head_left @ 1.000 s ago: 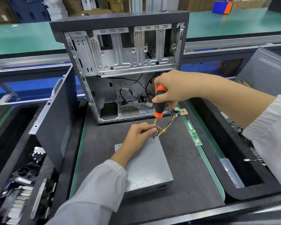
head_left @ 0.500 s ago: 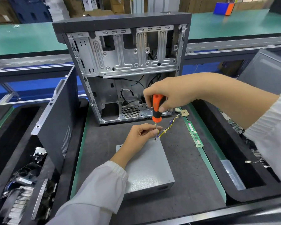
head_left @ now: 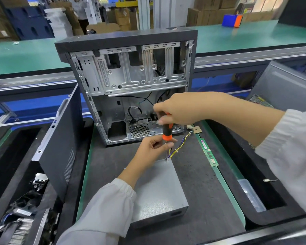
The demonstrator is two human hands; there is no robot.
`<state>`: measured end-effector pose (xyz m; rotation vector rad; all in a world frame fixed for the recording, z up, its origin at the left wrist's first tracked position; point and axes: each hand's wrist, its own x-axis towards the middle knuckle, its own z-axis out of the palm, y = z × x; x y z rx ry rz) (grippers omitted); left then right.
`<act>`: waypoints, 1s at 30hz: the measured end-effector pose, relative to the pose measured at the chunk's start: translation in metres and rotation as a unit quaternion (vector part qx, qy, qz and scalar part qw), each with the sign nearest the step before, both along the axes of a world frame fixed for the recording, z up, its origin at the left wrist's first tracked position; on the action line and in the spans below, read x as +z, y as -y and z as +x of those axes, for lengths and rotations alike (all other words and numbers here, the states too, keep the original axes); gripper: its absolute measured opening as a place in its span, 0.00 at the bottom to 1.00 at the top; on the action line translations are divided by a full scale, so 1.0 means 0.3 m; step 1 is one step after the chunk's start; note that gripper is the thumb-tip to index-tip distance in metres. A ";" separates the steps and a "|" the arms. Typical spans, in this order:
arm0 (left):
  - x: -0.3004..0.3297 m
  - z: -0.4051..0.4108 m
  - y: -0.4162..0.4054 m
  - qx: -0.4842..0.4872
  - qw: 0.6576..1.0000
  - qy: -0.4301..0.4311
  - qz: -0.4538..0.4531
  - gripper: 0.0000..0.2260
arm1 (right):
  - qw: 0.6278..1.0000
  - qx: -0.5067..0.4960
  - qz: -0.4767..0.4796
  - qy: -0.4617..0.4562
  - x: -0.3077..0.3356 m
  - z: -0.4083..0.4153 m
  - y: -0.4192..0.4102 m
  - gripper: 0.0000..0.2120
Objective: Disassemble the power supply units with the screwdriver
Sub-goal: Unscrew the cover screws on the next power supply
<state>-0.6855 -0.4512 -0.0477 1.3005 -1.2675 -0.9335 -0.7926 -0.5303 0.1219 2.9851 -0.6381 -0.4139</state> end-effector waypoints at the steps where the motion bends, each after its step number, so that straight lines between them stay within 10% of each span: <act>1: 0.007 -0.001 0.004 0.002 1.000 -0.017 -0.005 0.05 | 0.999 0.021 0.046 -0.011 0.012 -0.006 0.001 0.04; 6: 0.010 0.001 0.008 0.006 1.000 -0.028 -0.003 0.03 | 0.989 0.034 0.139 -0.019 0.058 0.000 -0.009 0.19; 9: 0.021 0.002 0.010 0.003 1.000 -0.016 0.009 0.05 | 0.996 -0.061 0.037 0.058 0.043 0.017 -0.029 0.29; 12: 0.025 0.001 0.015 -0.007 1.000 -0.006 0.008 0.08 | 0.992 -0.036 -0.113 0.037 0.018 0.041 -0.039 0.23; 14: 0.026 0.001 0.018 -0.010 1.000 -0.013 0.007 0.08 | 0.999 -0.026 -0.007 -0.019 0.047 0.033 -0.033 0.07; 17: 0.035 -0.004 0.017 -0.010 0.999 -0.031 0.011 0.06 | 0.991 -0.034 0.108 -0.064 0.100 0.009 -0.010 0.18; 21: 0.040 -0.006 0.024 -0.001 0.999 -0.037 0.025 0.03 | 0.994 -0.106 -0.018 0.000 0.088 0.014 -0.042 0.30; 26: 0.044 -0.007 0.025 -0.008 0.999 -0.035 0.029 0.02 | 0.993 -0.087 0.055 -0.055 0.091 0.013 -0.016 0.06; 30: 0.044 -0.013 0.027 -0.016 0.999 -0.027 0.027 0.04 | 0.986 -0.099 0.122 -0.048 0.126 -0.005 0.002 0.22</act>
